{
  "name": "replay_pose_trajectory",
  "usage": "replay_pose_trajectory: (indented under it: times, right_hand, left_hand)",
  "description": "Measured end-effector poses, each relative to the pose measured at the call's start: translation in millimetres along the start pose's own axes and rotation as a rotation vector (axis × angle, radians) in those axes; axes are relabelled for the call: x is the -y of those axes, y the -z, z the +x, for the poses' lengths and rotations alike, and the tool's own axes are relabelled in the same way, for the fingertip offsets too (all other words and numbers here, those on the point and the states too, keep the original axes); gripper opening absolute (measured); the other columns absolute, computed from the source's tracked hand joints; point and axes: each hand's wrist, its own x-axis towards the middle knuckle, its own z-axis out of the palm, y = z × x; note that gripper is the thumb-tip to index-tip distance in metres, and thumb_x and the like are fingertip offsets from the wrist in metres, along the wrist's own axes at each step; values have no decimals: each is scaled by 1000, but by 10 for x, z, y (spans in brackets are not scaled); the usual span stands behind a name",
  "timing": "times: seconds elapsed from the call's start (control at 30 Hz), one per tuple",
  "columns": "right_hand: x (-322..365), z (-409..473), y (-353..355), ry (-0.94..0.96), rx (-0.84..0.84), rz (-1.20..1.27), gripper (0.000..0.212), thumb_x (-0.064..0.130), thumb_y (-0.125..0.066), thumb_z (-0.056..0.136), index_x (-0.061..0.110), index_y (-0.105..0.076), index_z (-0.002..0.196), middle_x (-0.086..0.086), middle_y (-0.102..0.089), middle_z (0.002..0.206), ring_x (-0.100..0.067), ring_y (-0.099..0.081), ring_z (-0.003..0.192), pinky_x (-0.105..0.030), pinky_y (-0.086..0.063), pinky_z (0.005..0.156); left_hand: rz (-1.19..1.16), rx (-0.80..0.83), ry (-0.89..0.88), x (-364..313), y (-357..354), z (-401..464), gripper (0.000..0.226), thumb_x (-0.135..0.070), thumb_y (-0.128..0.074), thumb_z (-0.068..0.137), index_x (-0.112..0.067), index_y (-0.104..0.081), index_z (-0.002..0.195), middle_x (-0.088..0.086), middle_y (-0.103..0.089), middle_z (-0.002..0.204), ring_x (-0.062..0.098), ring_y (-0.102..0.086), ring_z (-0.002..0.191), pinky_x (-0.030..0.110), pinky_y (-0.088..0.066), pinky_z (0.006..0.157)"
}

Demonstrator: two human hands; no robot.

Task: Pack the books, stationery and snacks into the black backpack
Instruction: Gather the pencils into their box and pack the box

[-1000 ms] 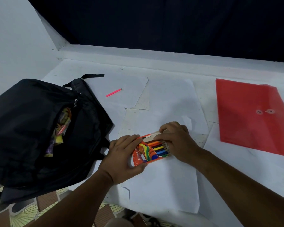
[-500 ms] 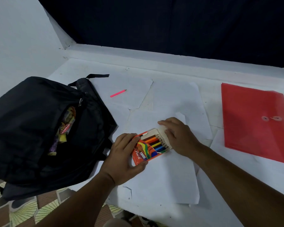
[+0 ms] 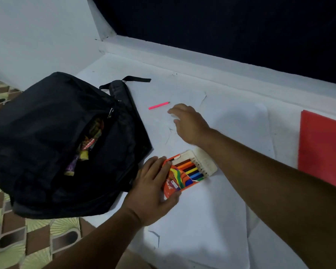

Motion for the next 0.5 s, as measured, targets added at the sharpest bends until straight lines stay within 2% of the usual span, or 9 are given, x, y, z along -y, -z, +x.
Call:
replay_pose_trajectory:
  times: [0.1,0.17,0.27,0.37,0.5]
  right_hand:
    - [-15,264,-101,1,106,-111,55,4,-49,97,17,-36,150,2,-24,161,-28,-37,135,-46,-41,106]
    - [-42,426,-148,2,142,-176,59,4,-45,98,18,-28,153,4,-18,162,-30,-34,134,-45,-42,103]
    - [-98,601,-196,-9,144,-223,53,11,-42,101,18,-30,152,3,-30,155,-31,-37,127,-42,-46,97]
    - [-124,662,-241,-31,49,-208,35,19,-48,101,18,-50,136,-2,-48,135,-29,-46,117,-38,-48,86]
    - [-117,718,-250,-84,-15,-147,24,25,-52,99,17,-54,122,-7,-52,121,-30,-54,106,-41,-51,86]
  left_hand:
    - [19,7,10,27,-8,-2,77,-70,-41,92,-23,-33,153,-2,-35,159,19,-22,150,50,-36,116]
    - [32,20,17,40,-8,2,76,-68,-44,92,-23,-33,153,-3,-33,159,17,-21,150,48,-35,117]
    - [38,55,42,16,-4,9,79,-73,-38,91,-27,-30,154,-7,-28,162,13,-16,151,46,-32,119]
    - [47,70,55,3,-7,10,80,-75,-35,90,-29,-28,155,-8,-27,163,14,-16,152,46,-31,119]
    - [64,65,56,8,-26,1,79,-75,-37,90,-30,-27,155,-8,-26,163,15,-17,152,44,-28,119]
